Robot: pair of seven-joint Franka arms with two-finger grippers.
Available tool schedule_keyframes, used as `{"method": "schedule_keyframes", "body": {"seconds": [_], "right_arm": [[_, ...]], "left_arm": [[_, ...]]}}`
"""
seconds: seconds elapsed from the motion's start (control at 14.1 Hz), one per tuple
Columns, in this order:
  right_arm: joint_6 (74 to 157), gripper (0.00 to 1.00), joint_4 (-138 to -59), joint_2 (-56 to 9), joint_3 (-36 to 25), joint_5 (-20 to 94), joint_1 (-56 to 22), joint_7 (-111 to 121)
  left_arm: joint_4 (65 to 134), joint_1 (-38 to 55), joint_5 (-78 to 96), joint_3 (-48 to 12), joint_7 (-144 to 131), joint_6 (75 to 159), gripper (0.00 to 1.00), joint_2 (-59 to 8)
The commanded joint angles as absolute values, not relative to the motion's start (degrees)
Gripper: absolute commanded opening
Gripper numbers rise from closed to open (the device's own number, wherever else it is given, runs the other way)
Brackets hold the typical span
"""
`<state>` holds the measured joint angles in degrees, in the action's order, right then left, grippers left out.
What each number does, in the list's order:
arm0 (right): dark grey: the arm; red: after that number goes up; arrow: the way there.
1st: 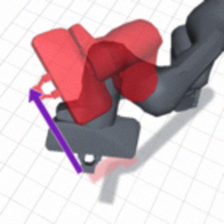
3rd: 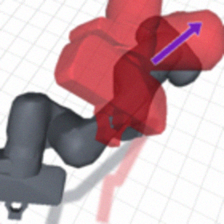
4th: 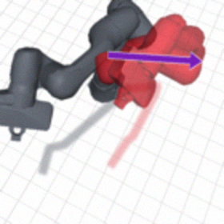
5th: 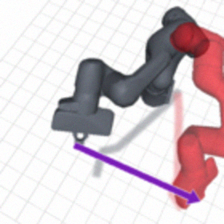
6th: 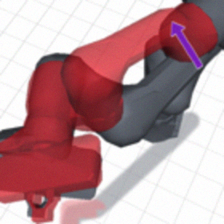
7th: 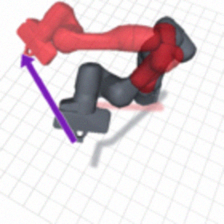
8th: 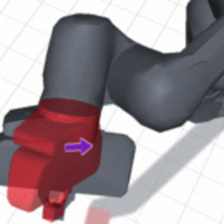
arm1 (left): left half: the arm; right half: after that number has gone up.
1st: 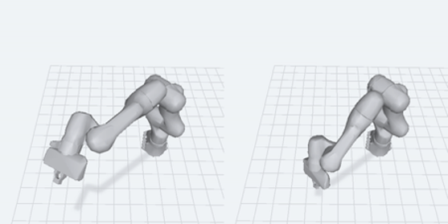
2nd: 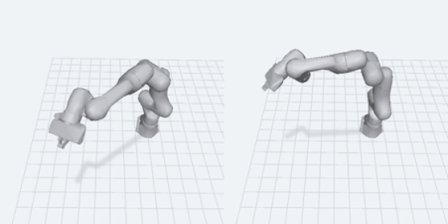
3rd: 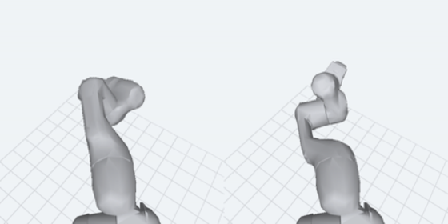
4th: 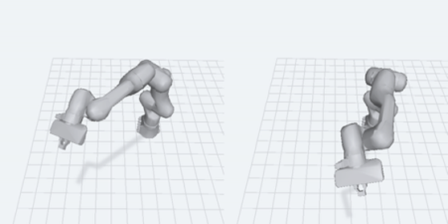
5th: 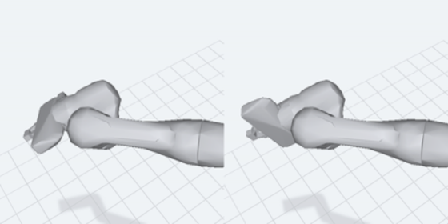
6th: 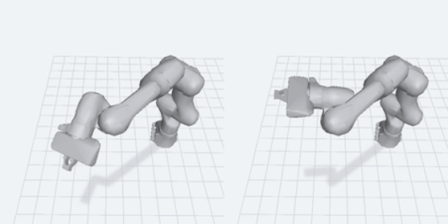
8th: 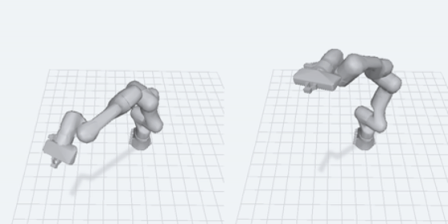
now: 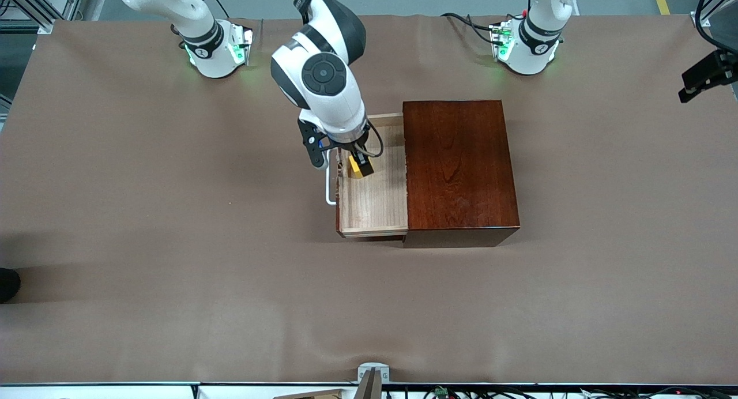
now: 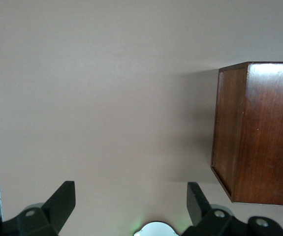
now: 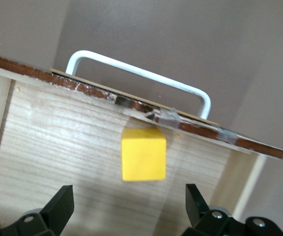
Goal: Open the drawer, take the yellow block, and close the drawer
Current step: 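Lower the right gripper into the drawer and grasp the yellow cube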
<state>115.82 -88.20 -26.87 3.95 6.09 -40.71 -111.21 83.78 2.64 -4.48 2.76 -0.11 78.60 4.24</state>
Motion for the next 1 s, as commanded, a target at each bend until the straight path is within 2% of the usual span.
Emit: {"method": "schedule_keyframes", "body": {"seconds": [0.0, 0.57, 0.85, 0.92], "right_arm": [[116.7, 1.0, -87.2, -29.1, 3.3, 4.4, -41.8, -112.8], [116.2, 1.0, -90.7, -30.1, 3.3, 4.6, -42.6, -112.9], [116.5, 1.0, -91.2, -31.6, 3.3, 4.7, -43.7, -114.4], [116.9, 0.3, -91.0, -31.6, 3.5, 5.0, -43.1, -113.5]], "left_arm": [[86.7, 1.5, -4.0, 2.1, 1.0, 80.0, 1.0, 6.7], [87.3, 2.1, -0.1, 1.8, 0.4, 80.4, 1.0, 5.8], [88.2, 2.1, -0.1, -2.0, -0.4, 80.6, 1.0, 5.8], [88.6, 2.2, -0.6, -2.5, -0.4, 80.7, 1.0, 5.8]]}}
